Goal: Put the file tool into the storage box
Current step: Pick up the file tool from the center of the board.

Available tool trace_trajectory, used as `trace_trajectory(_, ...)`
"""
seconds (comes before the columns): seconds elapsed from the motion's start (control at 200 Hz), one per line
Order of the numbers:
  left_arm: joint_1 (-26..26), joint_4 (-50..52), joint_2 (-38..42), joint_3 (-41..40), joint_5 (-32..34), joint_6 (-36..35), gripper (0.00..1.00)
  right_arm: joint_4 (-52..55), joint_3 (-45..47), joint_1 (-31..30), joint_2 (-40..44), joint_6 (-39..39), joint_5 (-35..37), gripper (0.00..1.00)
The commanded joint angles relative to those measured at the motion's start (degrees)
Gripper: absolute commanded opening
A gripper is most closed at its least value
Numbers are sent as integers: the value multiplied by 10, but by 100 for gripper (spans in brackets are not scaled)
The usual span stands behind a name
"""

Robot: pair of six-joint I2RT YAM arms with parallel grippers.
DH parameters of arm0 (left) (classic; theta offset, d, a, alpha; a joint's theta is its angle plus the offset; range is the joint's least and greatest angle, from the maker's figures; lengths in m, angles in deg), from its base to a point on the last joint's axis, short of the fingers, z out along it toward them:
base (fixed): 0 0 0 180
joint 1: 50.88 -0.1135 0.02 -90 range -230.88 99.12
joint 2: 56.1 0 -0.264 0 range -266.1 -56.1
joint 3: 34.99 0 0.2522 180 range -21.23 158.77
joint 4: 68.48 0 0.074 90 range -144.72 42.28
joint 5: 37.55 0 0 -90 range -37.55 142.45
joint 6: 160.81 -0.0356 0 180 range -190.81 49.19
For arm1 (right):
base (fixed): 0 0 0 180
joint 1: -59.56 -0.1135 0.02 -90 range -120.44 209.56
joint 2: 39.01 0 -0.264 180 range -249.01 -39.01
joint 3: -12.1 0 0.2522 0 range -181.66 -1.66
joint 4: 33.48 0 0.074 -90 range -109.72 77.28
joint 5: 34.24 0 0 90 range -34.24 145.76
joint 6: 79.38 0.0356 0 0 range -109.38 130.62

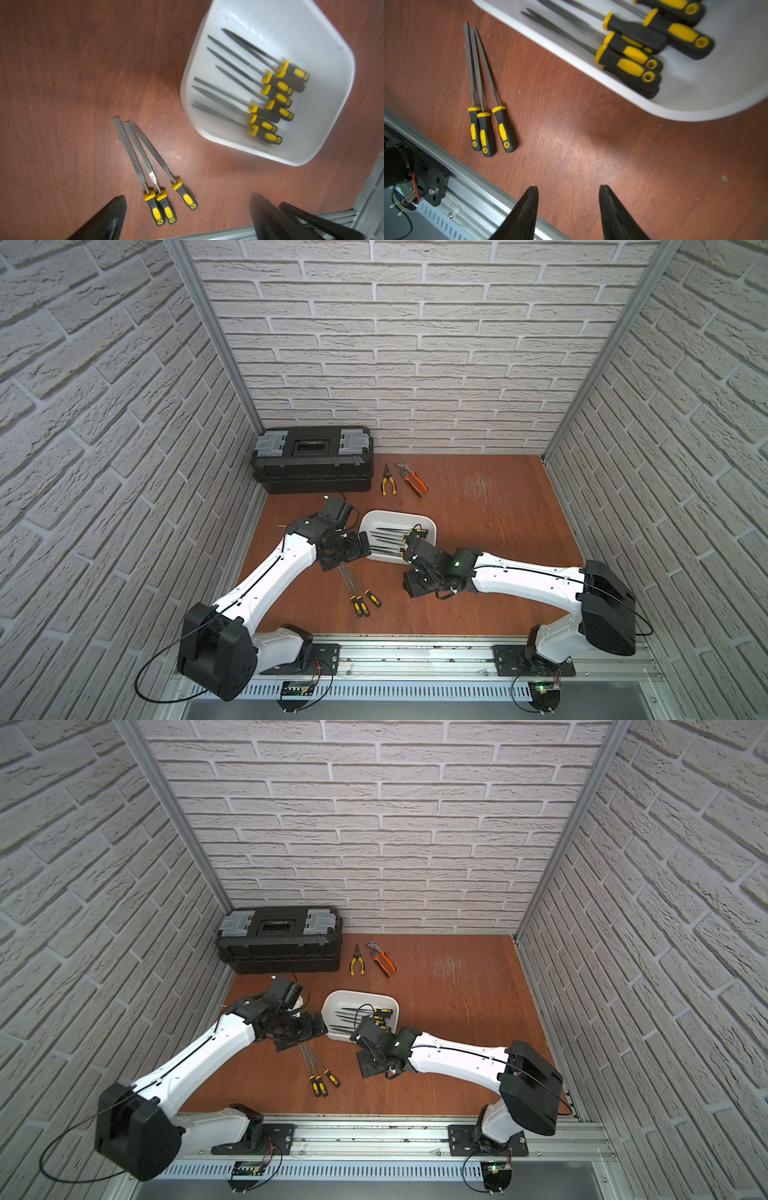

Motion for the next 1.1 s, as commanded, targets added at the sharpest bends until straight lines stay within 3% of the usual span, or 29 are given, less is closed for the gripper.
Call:
trace_trajectory(0.0,-59,-10,36,-21,-16,5,98,-27,-33,-16,-42,0,-5,52)
trace_trajectory(0.16,-131,24,74,-25,-26,-26,98,0,-110,-34,-115,-42,-17,53)
trace_trajectory(0.295,-161,39,97,-40,-37,-36,98,29,-170,-43,-164,-70,-22,54)
trace_trajectory(0.805,-175,44,125,-48,-24,-47,98,82,-269,-71,-278,-96,-33,53)
trace_trajectory(1.095,-178,67,120,-22,-20,-72,98,94,-288,-71,-313,-82,-4,45)
